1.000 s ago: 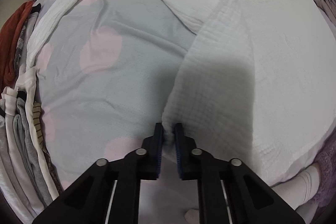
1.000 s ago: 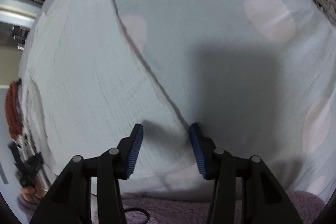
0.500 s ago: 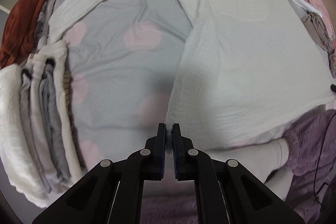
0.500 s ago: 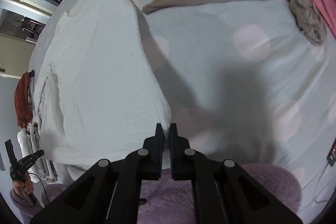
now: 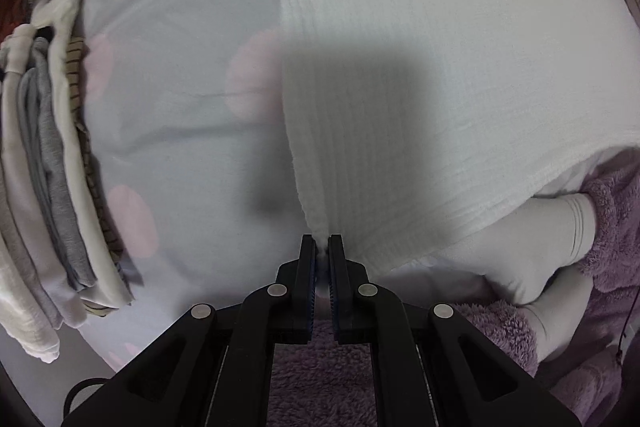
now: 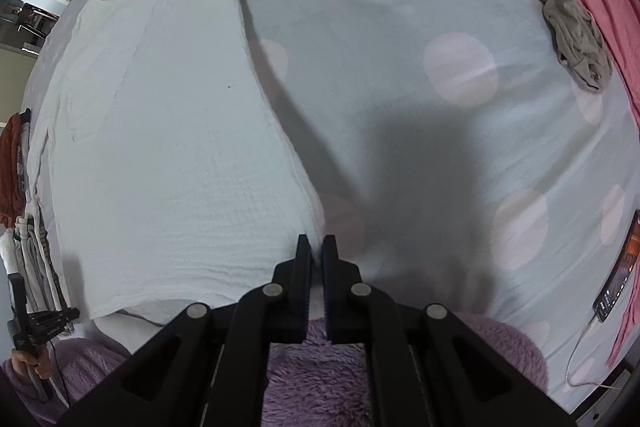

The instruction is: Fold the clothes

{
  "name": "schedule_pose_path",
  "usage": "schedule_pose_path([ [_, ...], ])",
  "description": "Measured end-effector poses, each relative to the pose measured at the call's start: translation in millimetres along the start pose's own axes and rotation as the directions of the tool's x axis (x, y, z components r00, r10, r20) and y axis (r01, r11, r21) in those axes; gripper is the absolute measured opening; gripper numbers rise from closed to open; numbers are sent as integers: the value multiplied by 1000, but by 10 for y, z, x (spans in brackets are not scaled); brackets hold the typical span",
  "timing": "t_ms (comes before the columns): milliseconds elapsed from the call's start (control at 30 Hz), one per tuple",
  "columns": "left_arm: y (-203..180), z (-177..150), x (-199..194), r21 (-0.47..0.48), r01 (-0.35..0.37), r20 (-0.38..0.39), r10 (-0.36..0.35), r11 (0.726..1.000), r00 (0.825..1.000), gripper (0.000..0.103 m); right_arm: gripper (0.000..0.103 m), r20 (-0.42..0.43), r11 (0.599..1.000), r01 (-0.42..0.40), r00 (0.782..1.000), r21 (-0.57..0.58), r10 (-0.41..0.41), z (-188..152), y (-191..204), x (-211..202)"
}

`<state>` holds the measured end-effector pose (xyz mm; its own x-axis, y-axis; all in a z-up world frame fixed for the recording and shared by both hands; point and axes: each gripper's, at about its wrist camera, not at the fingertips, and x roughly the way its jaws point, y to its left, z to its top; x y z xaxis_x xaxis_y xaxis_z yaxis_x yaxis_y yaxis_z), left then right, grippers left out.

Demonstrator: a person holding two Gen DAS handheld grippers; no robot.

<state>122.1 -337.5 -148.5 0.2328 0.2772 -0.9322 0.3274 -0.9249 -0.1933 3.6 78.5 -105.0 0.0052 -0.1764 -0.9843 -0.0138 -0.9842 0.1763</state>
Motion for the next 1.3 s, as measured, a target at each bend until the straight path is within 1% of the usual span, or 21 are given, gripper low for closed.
schedule_pose_path([
  [67,-84,-18,65,31,-1,-41,2,1000,999,6,5,1,1000,19,1000,-13,-19,4,1,-20],
  [200,-201,-65,123,88,0,-78,7,996,997,6,5,-11,996,73,997,-44,-73,34,-8,-63],
  [267,-190,-41,93,76,6,-67,-1,997,998,6,5,-19,995,89,996,-55,-90,61,-17,-80],
  [333,-174,-24,86,66,13,-67,-9,998,998,7,6,-51,995,72,996,-65,-75,73,-3,-50],
  [433,-141,-47,58,56,-1,-82,5,998,997,17,10,-81,996,50,995,-75,-56,88,16,-32],
  [467,-128,-58,44,53,-5,-87,10,999,996,27,12,-79,996,48,995,-75,-54,94,18,-47],
  [500,-100,-66,-3,45,2,-71,1,999,997,34,14,-61,996,54,996,-71,-59,106,15,-87],
  [600,71,-89,-249,3,36,9,-36,999,999,35,14,27,997,58,998,-41,-57,148,-8,-265],
  [667,267,-65,-482,-41,57,88,-53,998,995,35,14,101,1000,13,995,-15,-11,181,-15,-394],
  [733,456,-30,-696,-92,78,169,-62,993,984,35,14,187,999,-50,981,-10,51,213,23,-496],
  [800,677,26,-961,-160,122,307,-68,980,949,35,14,278,994,-102,954,-49,112,237,140,-538],
  [833,787,44,-1102,-190,132,379,-51,973,924,35,15,317,989,-129,937,-71,145,258,242,-500],
  [867,899,62,-1245,-219,144,448,-31,965,893,35,14,351,984,-152,920,-92,174,270,333,-461],
  [900,1009,69,-1359,-270,150,503,7,951,865,35,14,376,981,-163,906,-109,192,249,396,-423],
  [933,1100,75,-1437,-317,162,537,36,935,843,35,14,401,977,-174,892,-126,210,229,458,-385],
  [967,1214,95,-1522,-375,181,573,74,909,817,35,14,422,973,-183,877,-143,227,217,530,-342],
  [1033,1495,193,-1671,-430,207,606,111,878,788,35,14,444,965,-205,858,-167,259,356,834,-115],
  [1100,1651,252,-1714,-489,208,630,178,847,755,35,15,445,949,-251,839,-192,312,383,966,7],
  [1167,1893,331,-1791,-537,202,637,237,819,733,35,14,449,938,-267,826,-222,341,462,1104,159],
  [1200,2080,440,-1844,-559,206,634,255,803,730,35,14,465,939,-243,821,-242,332,473,1174,182],
  [1300,2436,710,-1743,-577,252,650,250,777,718,35,14,512,943,-152,808,-298,292,549,1317,343],
])
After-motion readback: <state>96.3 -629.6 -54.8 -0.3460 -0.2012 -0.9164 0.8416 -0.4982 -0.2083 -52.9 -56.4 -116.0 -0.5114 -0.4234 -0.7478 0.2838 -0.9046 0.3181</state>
